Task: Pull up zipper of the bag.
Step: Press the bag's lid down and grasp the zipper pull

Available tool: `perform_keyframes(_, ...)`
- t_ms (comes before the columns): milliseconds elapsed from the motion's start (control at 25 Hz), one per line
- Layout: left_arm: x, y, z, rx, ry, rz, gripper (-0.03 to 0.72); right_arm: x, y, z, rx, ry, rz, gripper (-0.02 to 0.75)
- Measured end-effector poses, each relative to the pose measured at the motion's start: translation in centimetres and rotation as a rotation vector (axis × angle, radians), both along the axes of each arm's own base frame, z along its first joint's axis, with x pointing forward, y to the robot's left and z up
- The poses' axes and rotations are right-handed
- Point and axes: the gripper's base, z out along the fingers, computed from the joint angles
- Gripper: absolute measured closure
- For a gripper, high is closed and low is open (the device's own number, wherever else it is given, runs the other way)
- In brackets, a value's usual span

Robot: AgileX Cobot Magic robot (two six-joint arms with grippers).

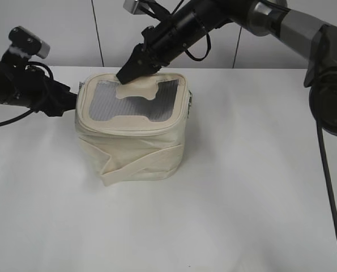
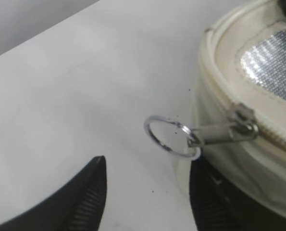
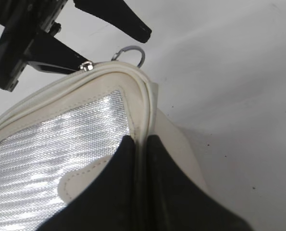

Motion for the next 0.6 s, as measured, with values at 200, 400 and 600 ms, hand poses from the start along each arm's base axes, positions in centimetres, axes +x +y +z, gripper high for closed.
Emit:
perform_keyframes(200, 0.25, -0.06, 0.29, -0.047, -0.01, 0.04, 0.27, 0.01, 0.01, 0.01, 0.001, 0.0, -0.001, 0.69)
perform_keyframes(400, 0.18, -0.16, 0.33, 0.014, -0.038, -0.037, 0.274, 0.01, 0.01, 0.01, 0.001, 0.002, -0.003, 0.69)
perform_keyframes(600, -0.07, -0.08, 0.04, 0.076, -0.043, -0.095, 0.276, 0.01, 0.01, 0.01, 0.001, 0.002, -0.003, 0.69)
